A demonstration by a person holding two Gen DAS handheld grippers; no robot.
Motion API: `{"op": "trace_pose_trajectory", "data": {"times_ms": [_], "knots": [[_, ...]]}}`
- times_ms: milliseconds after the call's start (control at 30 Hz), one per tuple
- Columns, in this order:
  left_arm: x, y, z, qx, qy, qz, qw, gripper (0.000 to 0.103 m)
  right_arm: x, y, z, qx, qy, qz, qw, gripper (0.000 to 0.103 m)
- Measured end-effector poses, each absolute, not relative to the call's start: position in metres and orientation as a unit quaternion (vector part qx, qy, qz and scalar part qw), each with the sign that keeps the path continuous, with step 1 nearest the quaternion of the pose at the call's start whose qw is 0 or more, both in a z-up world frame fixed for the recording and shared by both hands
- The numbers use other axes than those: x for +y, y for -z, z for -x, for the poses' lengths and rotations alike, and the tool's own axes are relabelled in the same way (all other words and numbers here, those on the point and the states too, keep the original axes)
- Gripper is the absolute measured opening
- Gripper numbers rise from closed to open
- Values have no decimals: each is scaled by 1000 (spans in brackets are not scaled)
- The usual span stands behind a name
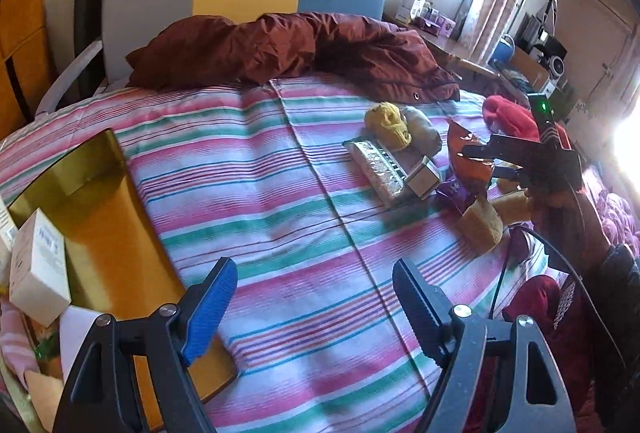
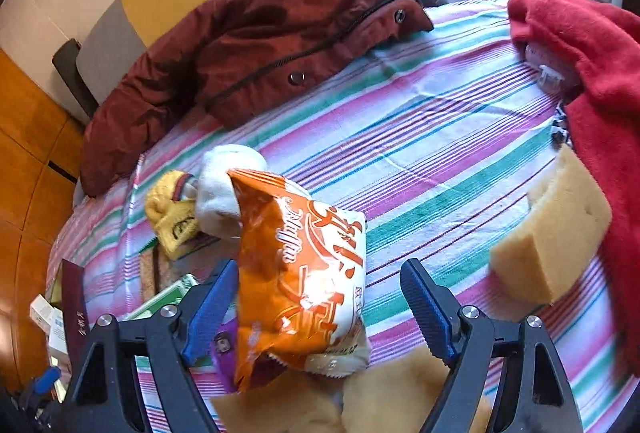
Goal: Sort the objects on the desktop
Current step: 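Grasp the cracker packet with the left tool while the right tool grasps the orange snack bag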
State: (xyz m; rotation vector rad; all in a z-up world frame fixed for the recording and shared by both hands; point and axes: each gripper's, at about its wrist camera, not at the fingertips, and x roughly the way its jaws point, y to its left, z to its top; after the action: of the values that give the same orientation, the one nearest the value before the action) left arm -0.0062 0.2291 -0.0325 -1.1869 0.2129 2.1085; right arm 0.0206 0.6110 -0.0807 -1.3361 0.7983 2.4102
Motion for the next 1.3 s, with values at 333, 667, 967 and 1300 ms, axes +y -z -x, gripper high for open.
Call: {"op": "trace_pose_trajectory", "data": {"times_ms": [333, 667, 967, 1300], "knots": [[276, 47, 32, 85, -797, 483, 352, 81, 590, 90, -7, 228, -834, 490, 107, 59], [337, 70, 85, 63, -774, 532, 336, 81, 586, 86, -9, 203, -839, 491, 119, 56], [403, 91, 110, 85, -761, 558, 318, 80, 585, 80, -11, 196, -844, 486, 113, 56], [429, 107, 94, 143, -765, 539, 322, 81, 589, 79, -12, 197, -845, 483, 116, 56]]}}
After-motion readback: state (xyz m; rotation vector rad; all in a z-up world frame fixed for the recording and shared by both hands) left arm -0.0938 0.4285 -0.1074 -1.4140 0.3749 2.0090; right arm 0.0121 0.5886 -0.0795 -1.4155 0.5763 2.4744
